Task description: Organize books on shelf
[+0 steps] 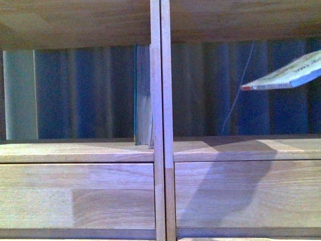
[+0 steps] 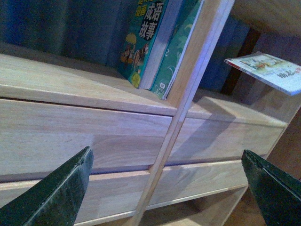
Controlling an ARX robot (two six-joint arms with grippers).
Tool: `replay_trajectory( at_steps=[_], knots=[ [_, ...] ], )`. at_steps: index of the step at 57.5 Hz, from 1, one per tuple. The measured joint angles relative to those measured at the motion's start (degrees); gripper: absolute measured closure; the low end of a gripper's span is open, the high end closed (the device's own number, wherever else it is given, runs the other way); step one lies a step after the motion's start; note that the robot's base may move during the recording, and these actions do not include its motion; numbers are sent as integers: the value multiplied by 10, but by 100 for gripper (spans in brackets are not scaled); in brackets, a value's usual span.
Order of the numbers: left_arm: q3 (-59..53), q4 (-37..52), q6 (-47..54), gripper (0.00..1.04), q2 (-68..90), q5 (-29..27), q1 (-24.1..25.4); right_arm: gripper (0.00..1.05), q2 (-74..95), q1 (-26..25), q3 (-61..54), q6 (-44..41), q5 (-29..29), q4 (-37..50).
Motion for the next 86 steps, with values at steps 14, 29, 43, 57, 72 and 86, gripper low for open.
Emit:
replay_trajectory(
  at_steps=[14, 29, 43, 57, 72, 86],
  knots=[
    [189, 66, -309, 7, 136, 24, -110, 98, -94, -2, -43, 19, -63, 48],
    [281, 47, -488, 7, 155, -37, -285, 98, -145, 51, -79, 27, -85, 86],
    [312, 24, -479, 7, 160, -97, -399, 98, -166, 191, -80, -36, -66, 41],
    [341, 48, -480, 7, 190, -129, -409, 98, -170, 283, -80, -74, -56, 23],
    [334, 73, -450, 41, 170, -125, -431, 98, -178, 318, -81, -86, -69, 19],
    [318, 99, -428, 77, 168, -128, -430, 98, -181, 323, -81, -99, -78, 17]
  ],
)
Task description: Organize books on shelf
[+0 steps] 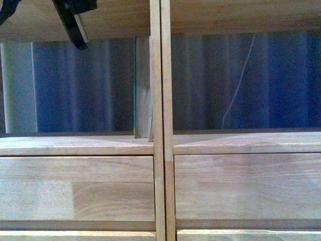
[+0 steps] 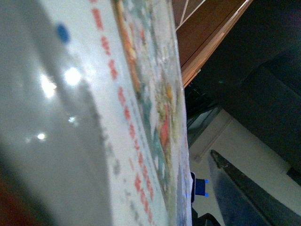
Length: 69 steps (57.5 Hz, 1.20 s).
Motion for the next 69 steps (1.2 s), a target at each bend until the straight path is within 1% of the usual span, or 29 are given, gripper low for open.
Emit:
replay_trajectory(
  at_steps=[4, 6, 7, 9, 14, 20, 23, 26, 32, 36, 39, 41, 42, 43, 44, 48, 49, 50, 51, 52, 53, 59, 60, 61, 62, 63, 64, 67, 69],
  knots=[
    [-6, 12, 5, 87, -3, 0, 2, 98, 1, -1, 0, 6, -3, 2],
    [-8, 16, 9, 91, -6, 1, 4, 94, 3, -2, 0, 8, -7, 6],
    [-9, 17, 8, 94, -8, 1, 5, 90, 3, -2, 0, 9, -7, 7],
    [-10, 21, 5, 96, -13, 2, 8, 85, 4, -3, 0, 8, -7, 6],
    [-18, 28, 7, 97, -26, 9, 19, 73, 7, -14, 0, 9, -7, 3],
    [-34, 40, 8, 98, -45, 19, 45, 57, 5, -47, -3, 9, -12, -2],
    [-49, 42, 18, 98, -59, 24, 70, 47, -3, -81, -10, 9, -27, -9],
    [-59, 30, 37, 98, -70, 27, 87, 40, -11, -108, -16, 8, -41, -19],
    [-88, 0, 106, 98, -99, 37, 128, 25, -35, -177, -28, -3, -84, -50],
    [-103, -39, 162, 98, -121, 45, 155, 16, -55, -229, -30, -26, -108, -96],
    [-116, -54, 226, 98, -134, 42, 177, 8, -73, -275, -31, -64, -117, -144],
    [-121, -53, 266, 98, -136, 38, 190, 6, -82, -304, -32, -90, -125, -175],
    [-122, -53, 273, 98, -136, 37, 195, 6, -85, -313, -32, -100, -126, -185],
    [-122, -56, 309, 98, -135, 33, 205, 7, -91, -331, -32, -115, -125, -207],
    [-122, -58, 323, 98, -134, 28, 209, 7, -94, -340, -32, -132, -122, -218],
    [-117, -88, 408, 98, -121, -5, 234, 7, -111, -388, -34, -206, -110, -274],
    [-112, -99, 436, 98, -113, -14, 242, 7, -116, -402, -36, -233, -104, -290],
    [-110, -100, 442, 98, -108, -19, 246, 7, -119, -408, -37, -246, -99, -298],
    [-102, -101, 481, 98, -91, -33, 256, 7, -128, -423, -39, -290, -79, -322],
    [-99, -102, 493, 98, -85, -37, 259, 7, -131, -427, -40, -297, -75, -329],
    [-92, -106, 517, 98, -73, -43, 263, 7, -137, -432, -42, -329, -60, -344],
    [-64, -123, 604, 98, -34, -72, 269, 7, -159, -437, -60, -456, 6, -369],
    [-58, -124, 617, 98, -26, -76, 269, 7, -165, -435, -65, -493, 19, -373],
    [-54, -126, 626, 98, -23, -77, 269, 7, -168, -433, -68, -500, 23, -375],
    [-46, -132, 643, 98, -16, -80, 267, 7, -174, -429, -73, -532, 39, -376],
    [-42, -136, 655, 98, -13, -83, 265, 7, -177, -427, -76, -539, 45, -376],
    [-34, -137, 667, 98, -7, -90, 261, 7, -183, -421, -82, -566, 56, -377],
    [-19, -138, 704, 98, 6, -103, 251, 7, -194, -406, -91, -598, 75, -382],
    [4, -151, 741, 98, 22, -116, 235, 7, -208, -383, -99, -630, 98, -386]
  ],
)
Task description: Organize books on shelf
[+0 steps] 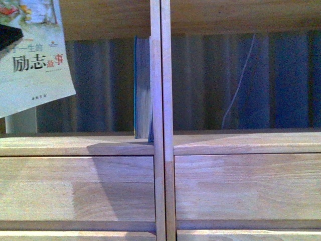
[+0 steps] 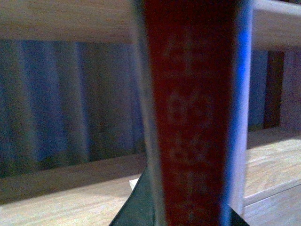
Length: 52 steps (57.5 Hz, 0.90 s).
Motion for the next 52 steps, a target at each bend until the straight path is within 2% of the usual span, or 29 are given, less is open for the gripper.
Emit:
replay_trajectory(
  at_steps=[4, 7, 14, 26, 42, 52],
  knots=[
    [53, -33, 72, 98, 47, -28, -36, 7, -23, 57, -8, -37, 49, -8],
    [75, -47, 96, 98, 72, -46, -49, 7, -29, 68, -10, -47, 49, -9],
    [149, -81, 142, 98, 150, -86, -79, 7, -33, 72, -10, -56, 55, -9],
    [276, -114, 158, 98, 245, -147, -99, 7, -32, 72, -10, -62, 57, -10],
    [442, -183, 139, 98, 338, -236, -107, 7, -32, 73, -10, -63, 57, -10],
    [516, -219, 126, 98, 388, -267, -116, 7, -33, 73, -10, -63, 57, -10]
  ],
)
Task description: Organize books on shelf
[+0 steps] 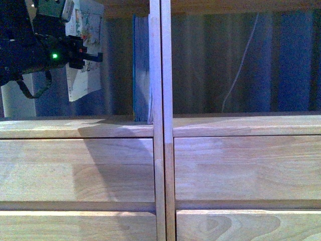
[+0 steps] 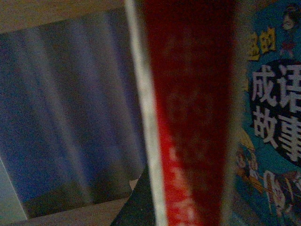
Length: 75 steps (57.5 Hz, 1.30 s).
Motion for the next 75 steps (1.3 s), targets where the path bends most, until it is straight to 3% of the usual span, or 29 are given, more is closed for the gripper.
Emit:
replay_trajectory(
  at_steps=[33, 53, 66, 75],
  knots=[
    [26, -54, 13, 98, 44, -31, -49, 7, 0, 0, 0, -1, 0, 0],
    [23, -57, 16, 46, 49, -29, -44, 7, 0, 0, 0, -1, 0, 0],
    [-86, 12, 20, 6, 1, 5, -44, 7, 0, 0, 0, -1, 0, 0],
    [-187, 40, 0, 7, -70, 19, -40, 7, 0, 0, 0, -1, 0, 0]
  ],
)
